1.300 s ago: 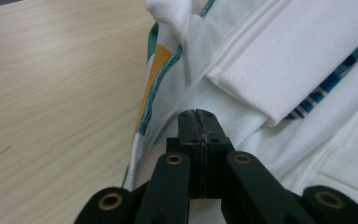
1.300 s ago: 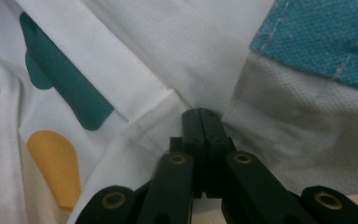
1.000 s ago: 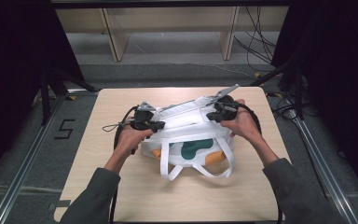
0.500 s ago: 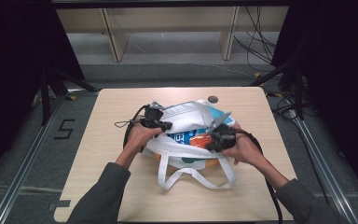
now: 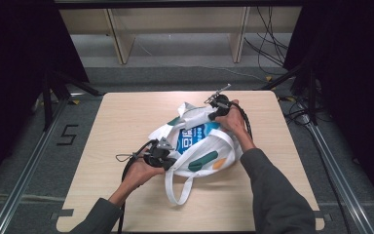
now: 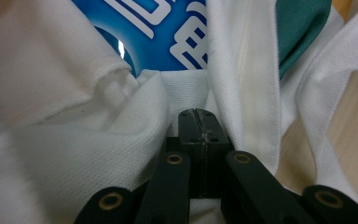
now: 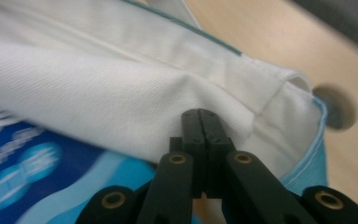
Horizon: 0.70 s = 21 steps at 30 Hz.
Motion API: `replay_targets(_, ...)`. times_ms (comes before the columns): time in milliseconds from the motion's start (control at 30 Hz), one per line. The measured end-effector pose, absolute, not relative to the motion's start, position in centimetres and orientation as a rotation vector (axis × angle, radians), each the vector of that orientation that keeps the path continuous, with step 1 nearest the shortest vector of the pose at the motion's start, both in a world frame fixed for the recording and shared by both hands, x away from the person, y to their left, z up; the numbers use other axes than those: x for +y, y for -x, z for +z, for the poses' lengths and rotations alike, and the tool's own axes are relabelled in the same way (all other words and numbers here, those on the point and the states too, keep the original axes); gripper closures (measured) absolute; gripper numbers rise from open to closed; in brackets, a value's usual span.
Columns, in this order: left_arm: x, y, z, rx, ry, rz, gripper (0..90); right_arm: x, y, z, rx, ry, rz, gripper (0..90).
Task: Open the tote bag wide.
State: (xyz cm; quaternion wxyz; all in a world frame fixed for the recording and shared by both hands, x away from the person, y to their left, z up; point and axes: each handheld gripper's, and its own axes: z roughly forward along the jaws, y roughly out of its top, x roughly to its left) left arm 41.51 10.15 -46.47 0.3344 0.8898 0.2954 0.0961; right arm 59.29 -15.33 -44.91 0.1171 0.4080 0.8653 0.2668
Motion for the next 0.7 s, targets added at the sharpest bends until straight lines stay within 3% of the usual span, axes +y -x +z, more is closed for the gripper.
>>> replay_targets(100,10.1,-41.5,-46.0,0.78,-2.315,0.239,89.5,-15.7,-59.8,-45.5,2.552,-1.25,0.769,90.0)
replay_targets(200,10.4,-41.9,-44.8,0.779,-2.281,0.233,89.0,-15.4,-59.2,-44.2,2.561,-1.14,0.704,90.0)
replay_targets(300,10.6,-42.5,-43.4,0.806,-2.238,0.242,88.4,-16.1,-57.7,-41.8,2.524,-1.171,0.85,90.0)
replay_targets(433,9.0,-47.5,-40.2,0.861,-2.222,0.304,88.4,-15.6,-54.7,-39.6,2.609,-0.949,0.995,90.0)
replay_targets(633,6.5,-53.0,-41.3,1.012,-2.261,0.307,89.1,-16.5,-50.4,-40.9,2.757,-0.84,0.822,90.0)
replay_targets(700,6.5,-54.1,-41.9,1.05,-2.299,0.385,89.3,-17.2,-49.4,-40.9,2.763,-0.831,0.843,90.0)
